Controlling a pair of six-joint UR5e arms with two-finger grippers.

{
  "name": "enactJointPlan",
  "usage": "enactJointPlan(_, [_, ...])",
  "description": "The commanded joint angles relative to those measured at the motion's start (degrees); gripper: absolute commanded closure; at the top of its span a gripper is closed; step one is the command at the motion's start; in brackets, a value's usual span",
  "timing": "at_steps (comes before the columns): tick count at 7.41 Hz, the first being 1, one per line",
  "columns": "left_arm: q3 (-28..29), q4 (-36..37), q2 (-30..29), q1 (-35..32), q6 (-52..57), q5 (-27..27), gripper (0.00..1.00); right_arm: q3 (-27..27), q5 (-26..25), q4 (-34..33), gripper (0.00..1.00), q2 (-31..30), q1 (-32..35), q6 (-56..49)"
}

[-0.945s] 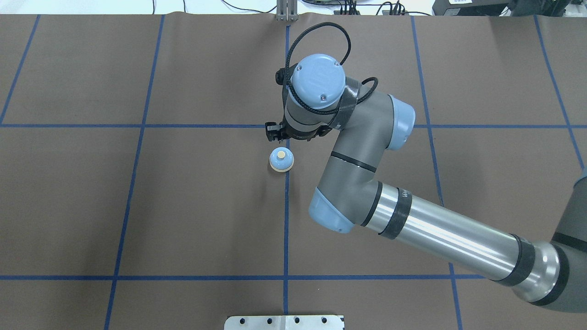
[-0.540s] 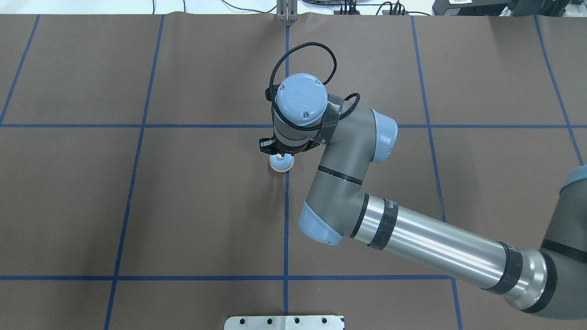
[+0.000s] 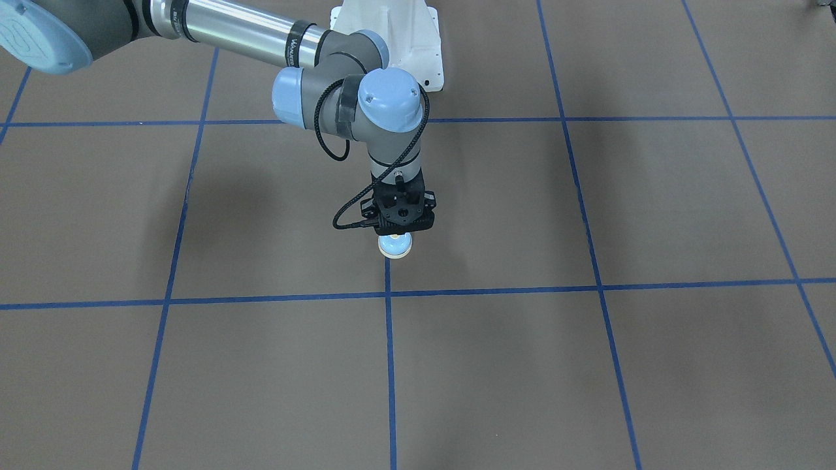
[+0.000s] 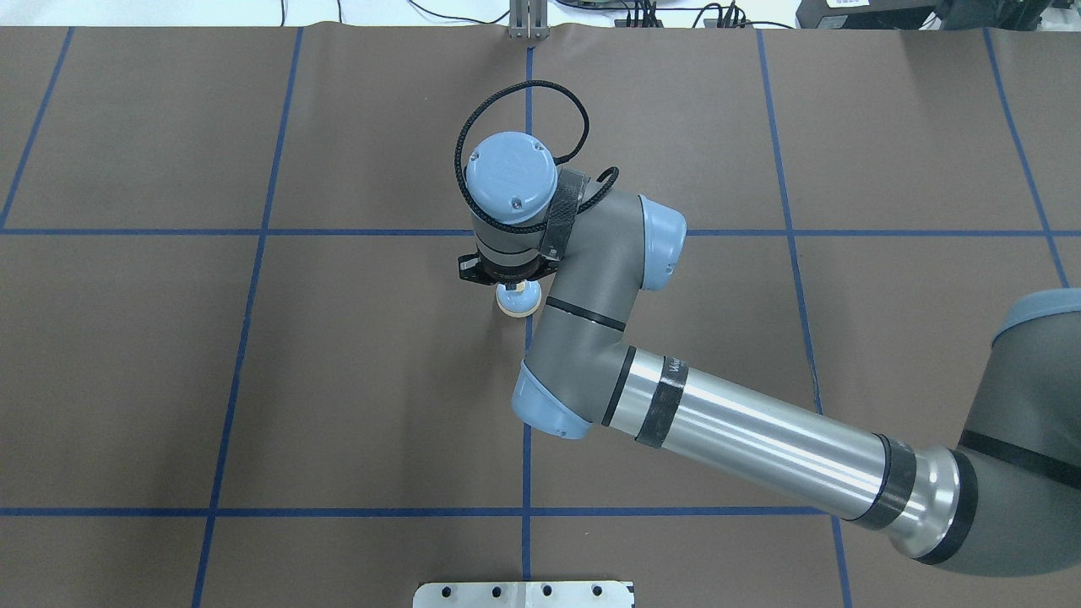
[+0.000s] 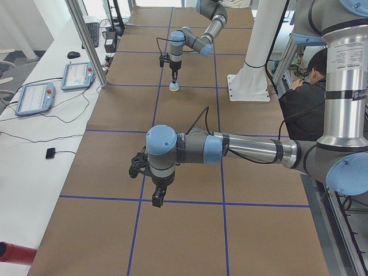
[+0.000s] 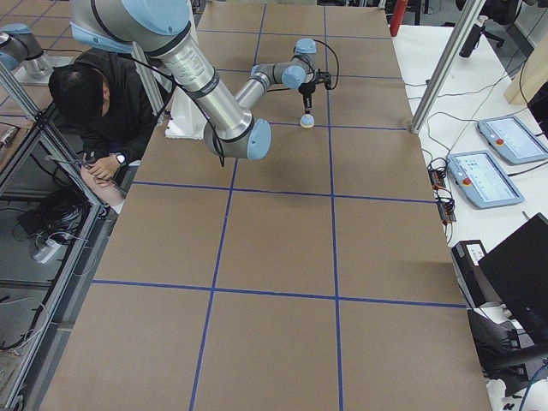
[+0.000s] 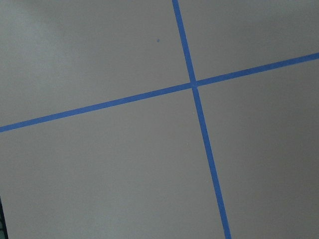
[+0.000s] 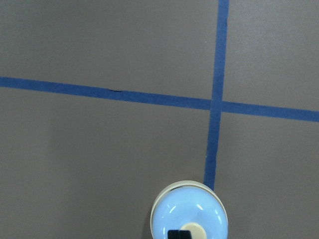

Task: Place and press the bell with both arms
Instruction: 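Press down on the bell's top button with the right gripper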

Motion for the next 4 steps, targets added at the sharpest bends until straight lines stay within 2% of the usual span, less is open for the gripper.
enactJointPlan(1, [0.00, 0.00, 0.00, 0.00, 0.03, 0.05, 0.00, -0.14, 0.13, -1.21, 1.00, -0.07, 0.02, -0.51])
enactJointPlan(4, [0.00, 0.00, 0.00, 0.00, 0.03, 0.05, 0.00, -0.58, 0.13, -1.22, 1.00, -0.15, 0.02, -0.69])
